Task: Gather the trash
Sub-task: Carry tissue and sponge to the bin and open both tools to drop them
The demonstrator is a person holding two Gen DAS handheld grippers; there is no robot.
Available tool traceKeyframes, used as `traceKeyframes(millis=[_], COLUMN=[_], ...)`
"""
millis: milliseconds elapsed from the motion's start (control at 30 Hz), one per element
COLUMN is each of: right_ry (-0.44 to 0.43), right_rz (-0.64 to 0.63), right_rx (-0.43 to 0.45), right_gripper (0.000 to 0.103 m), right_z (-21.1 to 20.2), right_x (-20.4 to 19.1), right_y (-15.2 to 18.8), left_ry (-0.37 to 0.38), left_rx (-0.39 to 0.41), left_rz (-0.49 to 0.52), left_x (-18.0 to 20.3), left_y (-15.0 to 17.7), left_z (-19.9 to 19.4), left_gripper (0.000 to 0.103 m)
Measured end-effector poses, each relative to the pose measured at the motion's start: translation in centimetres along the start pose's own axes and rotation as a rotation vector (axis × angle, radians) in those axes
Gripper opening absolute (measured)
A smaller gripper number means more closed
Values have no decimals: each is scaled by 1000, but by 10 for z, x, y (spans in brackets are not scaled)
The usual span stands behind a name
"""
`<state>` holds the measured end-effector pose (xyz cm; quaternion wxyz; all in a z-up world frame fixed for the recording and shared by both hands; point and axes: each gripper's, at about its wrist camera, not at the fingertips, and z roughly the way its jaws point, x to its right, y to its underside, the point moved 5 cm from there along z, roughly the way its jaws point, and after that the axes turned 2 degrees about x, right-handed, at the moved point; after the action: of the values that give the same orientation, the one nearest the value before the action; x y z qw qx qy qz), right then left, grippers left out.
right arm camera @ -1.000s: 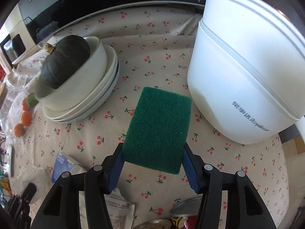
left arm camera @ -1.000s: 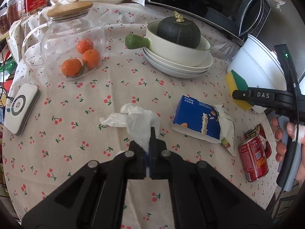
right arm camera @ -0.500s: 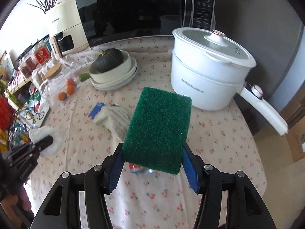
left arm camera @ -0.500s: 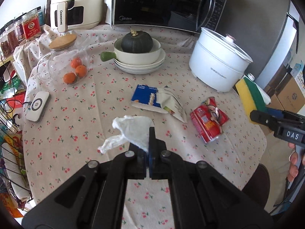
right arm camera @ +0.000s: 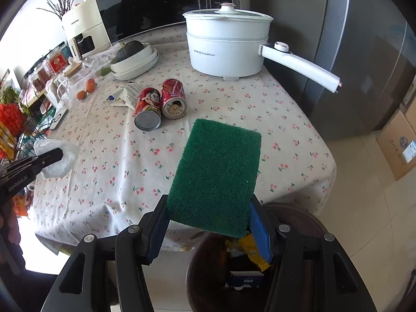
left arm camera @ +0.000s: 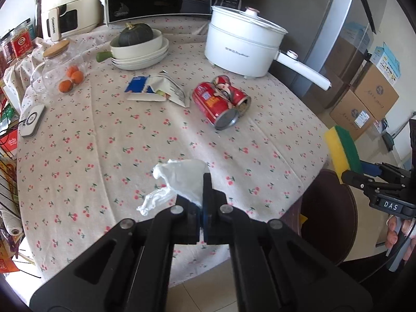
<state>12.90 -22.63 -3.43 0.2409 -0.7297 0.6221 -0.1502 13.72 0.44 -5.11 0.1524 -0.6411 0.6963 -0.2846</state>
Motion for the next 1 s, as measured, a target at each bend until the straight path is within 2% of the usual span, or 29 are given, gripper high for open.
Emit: traceKeyframes(millis=[233,533,700,767,800,833,967,1000], right_ry=[-53,2,29,40,43,46,54,54], right_rz=[79,171,217,229,235,240,245,242], right_rx=[-41,-108,-136,-138,-139,-141,-149,-151], right_gripper=[59,60,60,60,60,60,60,60], right_z=[-12,-13,-15,-16,-17,-17,-17,-17], right_x=[33,93,122,130,133,136,139,139], right_y=[32,79,100,104,106,107,110,110], left_ry=[144,352,392,395,383,364,320,299], left_rx=[-111,-210,-225,-231,-229,-205,-170,-156], left_rz=[137,288,352,367,363,352,330,325], left_x=[73,171,204,208,208,205,193,186], left_y=[34,65,77,77,76,73,61,58], left_z=[25,43,51,54,55,54,46,45], left_gripper=[1,1,3,28,54,69,73,78])
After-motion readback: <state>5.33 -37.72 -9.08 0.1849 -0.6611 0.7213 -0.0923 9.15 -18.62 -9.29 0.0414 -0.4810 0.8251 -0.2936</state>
